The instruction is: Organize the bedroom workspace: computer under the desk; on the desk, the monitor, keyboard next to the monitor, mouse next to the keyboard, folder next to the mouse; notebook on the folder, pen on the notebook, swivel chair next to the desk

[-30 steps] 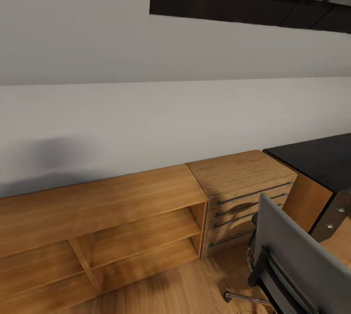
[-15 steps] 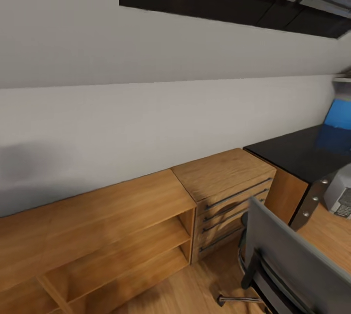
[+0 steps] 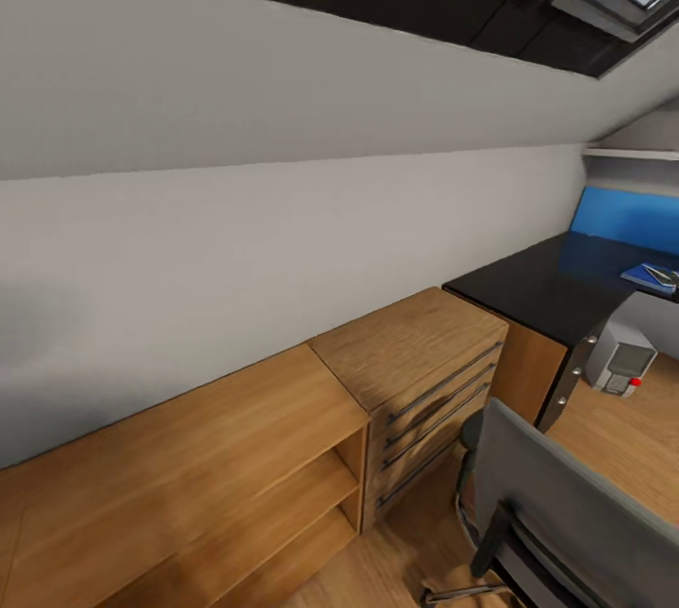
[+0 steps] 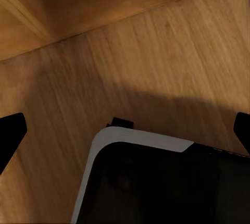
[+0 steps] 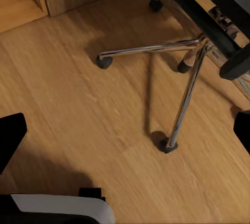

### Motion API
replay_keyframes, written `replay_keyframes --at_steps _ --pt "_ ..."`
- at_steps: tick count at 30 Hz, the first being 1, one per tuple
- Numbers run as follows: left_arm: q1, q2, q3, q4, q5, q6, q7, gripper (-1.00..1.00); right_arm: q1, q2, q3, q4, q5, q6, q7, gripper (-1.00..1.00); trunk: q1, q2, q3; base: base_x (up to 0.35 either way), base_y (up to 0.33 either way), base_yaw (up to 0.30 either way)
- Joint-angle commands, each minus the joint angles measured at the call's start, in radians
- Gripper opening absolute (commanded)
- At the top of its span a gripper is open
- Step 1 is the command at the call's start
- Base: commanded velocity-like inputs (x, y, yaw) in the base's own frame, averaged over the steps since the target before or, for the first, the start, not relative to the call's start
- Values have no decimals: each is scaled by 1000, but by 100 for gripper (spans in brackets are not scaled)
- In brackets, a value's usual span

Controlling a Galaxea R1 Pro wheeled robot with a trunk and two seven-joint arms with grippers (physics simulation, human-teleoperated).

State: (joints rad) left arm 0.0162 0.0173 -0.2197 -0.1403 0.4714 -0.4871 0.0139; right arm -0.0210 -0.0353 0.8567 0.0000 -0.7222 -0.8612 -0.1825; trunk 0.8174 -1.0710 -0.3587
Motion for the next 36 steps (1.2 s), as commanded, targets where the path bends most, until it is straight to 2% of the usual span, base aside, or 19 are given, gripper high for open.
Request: replay_keyframes --at_steps 1,13,26,36 --pt "1 0 -10 -2 9 -1 1 100 0 0 8 0 1 -1 -10 100 0 -1 -1 177 295 -299" --pt "1 0 -46 -2 9 -1 1 100 0 0 8 0 3 -2 -9 100 0 -1 -1 110 285 -299" --pt "1 0 -53 -2 10 4 1 100 0 1 9 0 6 -2 -9 100 0 -1 -1 -33 116 -299" --pt "1 1 -53 -2 10 5 1 100 -1 2 9 0 5 -2 -9 100 0 -1 -1 -8 23 -287"
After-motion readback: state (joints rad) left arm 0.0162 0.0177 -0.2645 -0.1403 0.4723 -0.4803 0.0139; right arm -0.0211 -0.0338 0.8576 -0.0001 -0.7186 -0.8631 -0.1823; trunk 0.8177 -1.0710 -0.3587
